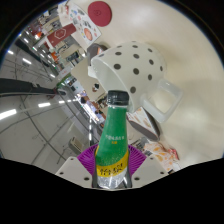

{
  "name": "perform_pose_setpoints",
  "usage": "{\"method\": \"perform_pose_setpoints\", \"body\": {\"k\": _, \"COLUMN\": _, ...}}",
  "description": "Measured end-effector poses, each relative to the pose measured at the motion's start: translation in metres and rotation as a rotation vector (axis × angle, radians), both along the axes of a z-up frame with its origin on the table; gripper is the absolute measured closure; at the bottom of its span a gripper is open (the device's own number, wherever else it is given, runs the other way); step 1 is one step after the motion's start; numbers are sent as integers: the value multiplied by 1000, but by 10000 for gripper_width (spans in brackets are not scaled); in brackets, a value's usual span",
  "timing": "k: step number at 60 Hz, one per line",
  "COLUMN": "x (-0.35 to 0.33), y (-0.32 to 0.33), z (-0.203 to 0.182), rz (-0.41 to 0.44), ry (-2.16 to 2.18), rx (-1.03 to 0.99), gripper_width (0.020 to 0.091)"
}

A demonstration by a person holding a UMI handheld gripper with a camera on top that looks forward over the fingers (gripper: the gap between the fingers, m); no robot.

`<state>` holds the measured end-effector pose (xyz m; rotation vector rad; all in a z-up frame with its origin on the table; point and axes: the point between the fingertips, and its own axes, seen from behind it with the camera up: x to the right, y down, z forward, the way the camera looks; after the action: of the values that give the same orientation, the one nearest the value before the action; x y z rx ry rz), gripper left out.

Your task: Pour water

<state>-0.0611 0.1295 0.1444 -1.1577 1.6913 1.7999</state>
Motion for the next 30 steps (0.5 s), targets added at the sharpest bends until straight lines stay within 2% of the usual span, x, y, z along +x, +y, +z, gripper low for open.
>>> {"method": "perform_pose_setpoints", "body": {"k": 8, "x": 8, "y": 3, "z": 7, "rz": 8, "ry": 7, "rx": 20, "gripper_width": 716}}
{"method": "perform_pose_setpoints", "body": {"k": 15, "x": 9, "y": -12, "z": 46, "rz": 71, "ry": -116, "rx": 138, "gripper_width": 719}}
{"method": "perform_pose_setpoints", "body": {"k": 21, "x": 41, "y": -2, "z": 87, "rz": 101, "ry": -555, "rx": 286, "gripper_width": 717}}
{"method": "perform_pose_setpoints", "body": {"k": 26, "x": 88, "y": 0, "z": 135, "rz": 56, "ry": -1068, "rx": 422, "gripper_width": 717}}
{"method": "perform_pose_setpoints", "body": {"k": 30, "x": 143, "y": -5, "z": 154, "rz": 9, "ry": -1514, "rx": 454, "gripper_width": 716}}
